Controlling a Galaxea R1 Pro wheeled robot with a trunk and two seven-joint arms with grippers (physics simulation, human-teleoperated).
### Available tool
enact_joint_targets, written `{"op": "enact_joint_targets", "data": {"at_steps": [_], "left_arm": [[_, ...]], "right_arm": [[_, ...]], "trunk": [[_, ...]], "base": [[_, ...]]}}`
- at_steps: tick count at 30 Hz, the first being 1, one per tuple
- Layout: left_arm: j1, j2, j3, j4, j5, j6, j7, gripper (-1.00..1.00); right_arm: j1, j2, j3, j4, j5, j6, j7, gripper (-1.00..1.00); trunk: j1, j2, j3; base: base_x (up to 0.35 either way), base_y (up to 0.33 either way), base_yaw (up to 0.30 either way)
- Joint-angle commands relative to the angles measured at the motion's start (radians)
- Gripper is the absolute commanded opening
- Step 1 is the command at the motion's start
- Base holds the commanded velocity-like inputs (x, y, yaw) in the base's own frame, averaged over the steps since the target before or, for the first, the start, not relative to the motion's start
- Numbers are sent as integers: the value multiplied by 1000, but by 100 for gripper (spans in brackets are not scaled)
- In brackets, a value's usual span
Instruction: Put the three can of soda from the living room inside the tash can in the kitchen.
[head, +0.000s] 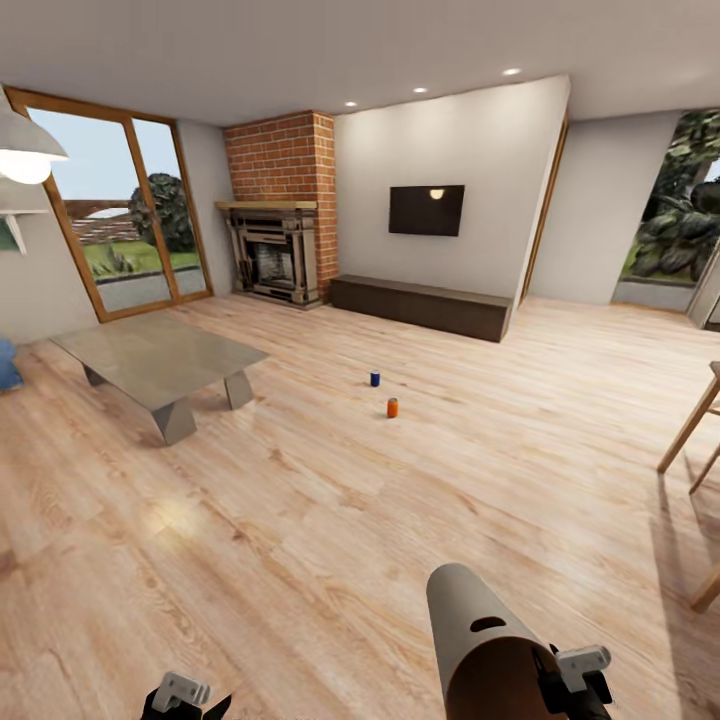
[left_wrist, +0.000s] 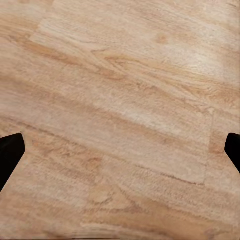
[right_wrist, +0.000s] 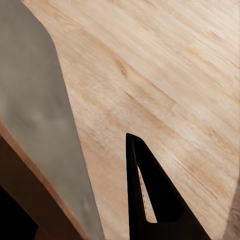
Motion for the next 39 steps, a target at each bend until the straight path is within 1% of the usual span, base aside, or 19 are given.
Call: {"op": "enact_joint_targets", "data": {"at_steps": [1, 39], "left_arm": [[0, 0, 0, 0, 0, 0, 0, 100], [0, -1, 0, 0, 0, 0, 0, 100]], "right_arm": [[0, 0, -12, -2, 1, -1, 9, -100], [0, 2, -12, 1, 6, -1, 9, -100]], "trunk": [[0, 0, 0], [0, 0, 0]], "base": [[0, 0, 247], [0, 0, 248]]}}
